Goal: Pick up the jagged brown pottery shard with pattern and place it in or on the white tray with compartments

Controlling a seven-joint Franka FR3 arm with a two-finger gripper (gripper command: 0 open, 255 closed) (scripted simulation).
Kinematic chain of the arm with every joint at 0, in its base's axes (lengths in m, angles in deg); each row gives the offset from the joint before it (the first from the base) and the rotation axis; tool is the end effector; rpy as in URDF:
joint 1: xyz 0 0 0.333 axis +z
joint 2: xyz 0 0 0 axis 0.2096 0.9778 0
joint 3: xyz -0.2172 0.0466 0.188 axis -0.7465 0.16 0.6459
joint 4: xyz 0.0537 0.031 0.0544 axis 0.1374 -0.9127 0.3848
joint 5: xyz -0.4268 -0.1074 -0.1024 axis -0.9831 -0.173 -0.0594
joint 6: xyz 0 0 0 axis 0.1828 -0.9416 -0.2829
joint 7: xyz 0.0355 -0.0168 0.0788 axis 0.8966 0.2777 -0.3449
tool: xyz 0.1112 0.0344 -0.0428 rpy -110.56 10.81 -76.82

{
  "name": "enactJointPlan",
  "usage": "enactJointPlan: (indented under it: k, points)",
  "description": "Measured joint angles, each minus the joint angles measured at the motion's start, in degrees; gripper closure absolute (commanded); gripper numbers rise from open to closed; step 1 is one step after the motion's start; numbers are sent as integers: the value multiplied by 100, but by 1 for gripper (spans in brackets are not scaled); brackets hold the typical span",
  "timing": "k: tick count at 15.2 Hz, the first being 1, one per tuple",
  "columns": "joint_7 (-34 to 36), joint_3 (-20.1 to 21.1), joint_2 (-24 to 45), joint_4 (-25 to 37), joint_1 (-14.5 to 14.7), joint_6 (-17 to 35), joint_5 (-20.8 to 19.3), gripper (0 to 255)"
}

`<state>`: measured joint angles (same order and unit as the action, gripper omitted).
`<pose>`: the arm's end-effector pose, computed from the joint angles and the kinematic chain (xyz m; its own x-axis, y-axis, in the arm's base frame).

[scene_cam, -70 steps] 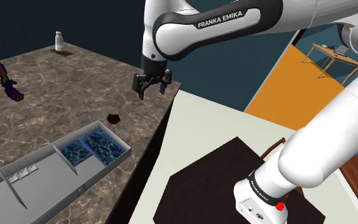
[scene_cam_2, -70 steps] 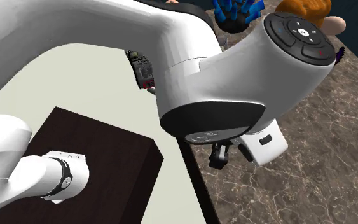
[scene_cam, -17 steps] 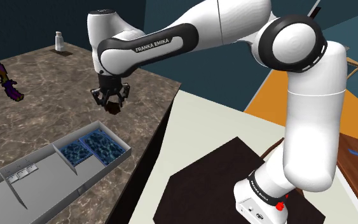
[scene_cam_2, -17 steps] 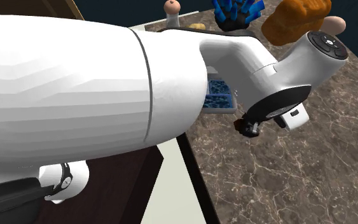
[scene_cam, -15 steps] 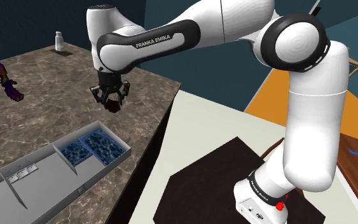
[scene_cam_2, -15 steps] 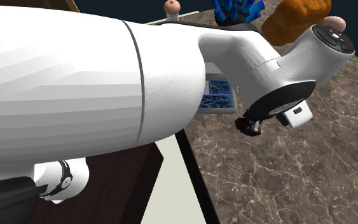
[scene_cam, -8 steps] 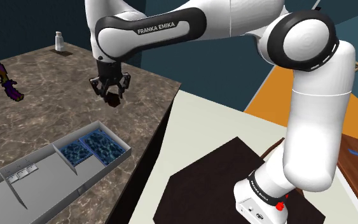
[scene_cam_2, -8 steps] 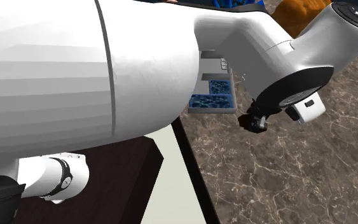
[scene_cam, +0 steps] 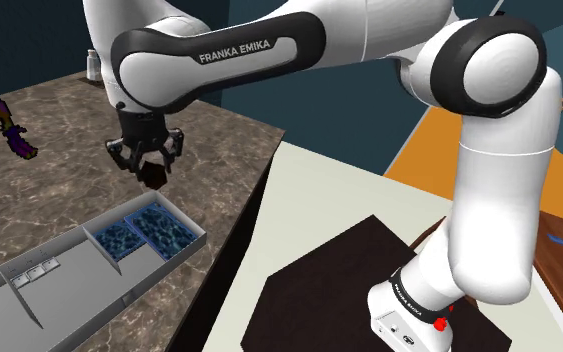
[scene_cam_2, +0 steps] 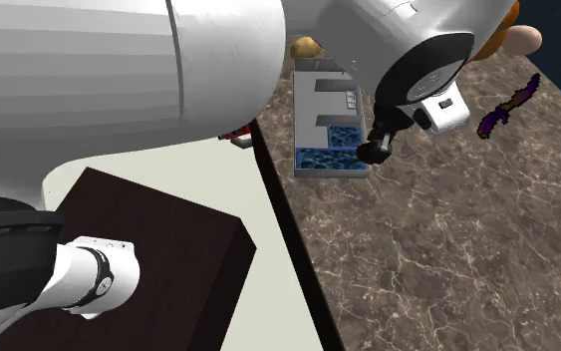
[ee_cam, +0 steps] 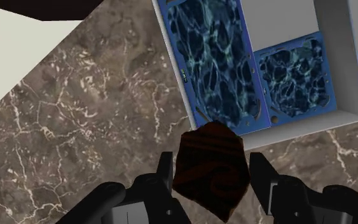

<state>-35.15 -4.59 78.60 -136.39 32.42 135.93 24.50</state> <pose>0.5398 0.4816 0.3159 0.9999 0.0058 -0.0153 0.0066 -0.9987 0.0514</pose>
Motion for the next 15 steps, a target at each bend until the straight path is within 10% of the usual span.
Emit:
enactJointPlan:
  k: [15]
  points:
    - [1542, 230, 700, 987, 1482, -425, -288, 255]
